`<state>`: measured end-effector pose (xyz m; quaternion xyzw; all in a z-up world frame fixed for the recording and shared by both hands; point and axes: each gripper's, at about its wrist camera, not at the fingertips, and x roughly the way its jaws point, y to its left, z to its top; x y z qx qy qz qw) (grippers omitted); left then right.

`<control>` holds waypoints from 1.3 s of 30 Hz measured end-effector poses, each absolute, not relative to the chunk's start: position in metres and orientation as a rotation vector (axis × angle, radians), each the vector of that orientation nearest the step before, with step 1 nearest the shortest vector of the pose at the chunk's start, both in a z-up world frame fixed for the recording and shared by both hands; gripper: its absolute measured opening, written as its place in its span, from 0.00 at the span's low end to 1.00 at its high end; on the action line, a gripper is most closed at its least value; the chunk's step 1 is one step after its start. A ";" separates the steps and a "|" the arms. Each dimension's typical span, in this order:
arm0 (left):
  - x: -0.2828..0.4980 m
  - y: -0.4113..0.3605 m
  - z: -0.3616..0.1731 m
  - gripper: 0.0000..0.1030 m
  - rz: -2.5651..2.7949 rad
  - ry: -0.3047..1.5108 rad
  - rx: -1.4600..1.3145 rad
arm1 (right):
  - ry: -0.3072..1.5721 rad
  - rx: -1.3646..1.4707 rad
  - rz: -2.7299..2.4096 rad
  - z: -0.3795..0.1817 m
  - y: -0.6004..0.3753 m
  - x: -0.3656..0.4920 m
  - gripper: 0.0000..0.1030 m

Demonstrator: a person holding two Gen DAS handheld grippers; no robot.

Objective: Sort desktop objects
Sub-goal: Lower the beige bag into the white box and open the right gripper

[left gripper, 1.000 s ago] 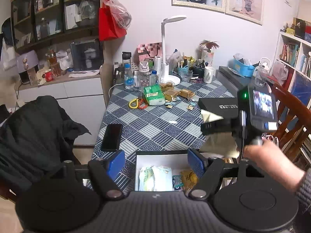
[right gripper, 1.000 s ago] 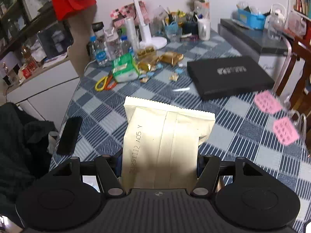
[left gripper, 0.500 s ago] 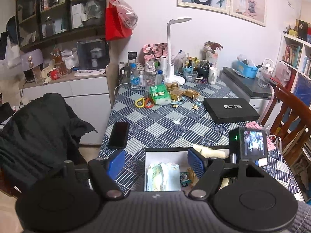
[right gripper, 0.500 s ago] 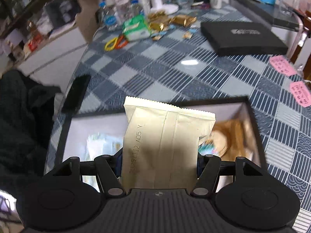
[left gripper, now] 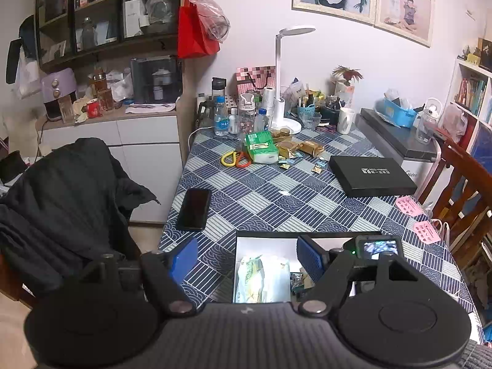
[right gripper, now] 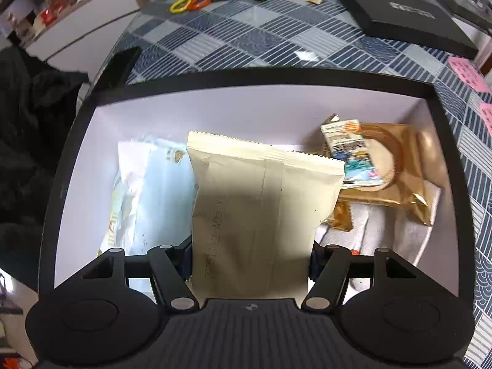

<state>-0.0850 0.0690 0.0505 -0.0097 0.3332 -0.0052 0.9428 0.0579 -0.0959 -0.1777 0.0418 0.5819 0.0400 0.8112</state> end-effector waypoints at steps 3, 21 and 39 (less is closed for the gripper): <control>-0.085 0.069 0.050 0.82 -0.006 0.679 -0.024 | 1.261 0.060 0.110 -0.181 -0.088 0.056 0.62; -0.083 0.071 0.047 0.82 0.001 0.693 -0.032 | 1.317 0.043 0.131 -0.196 -0.075 0.061 0.64; -0.080 0.053 0.043 0.82 -0.085 0.707 0.002 | 1.113 0.122 0.069 -0.136 -0.104 0.038 0.83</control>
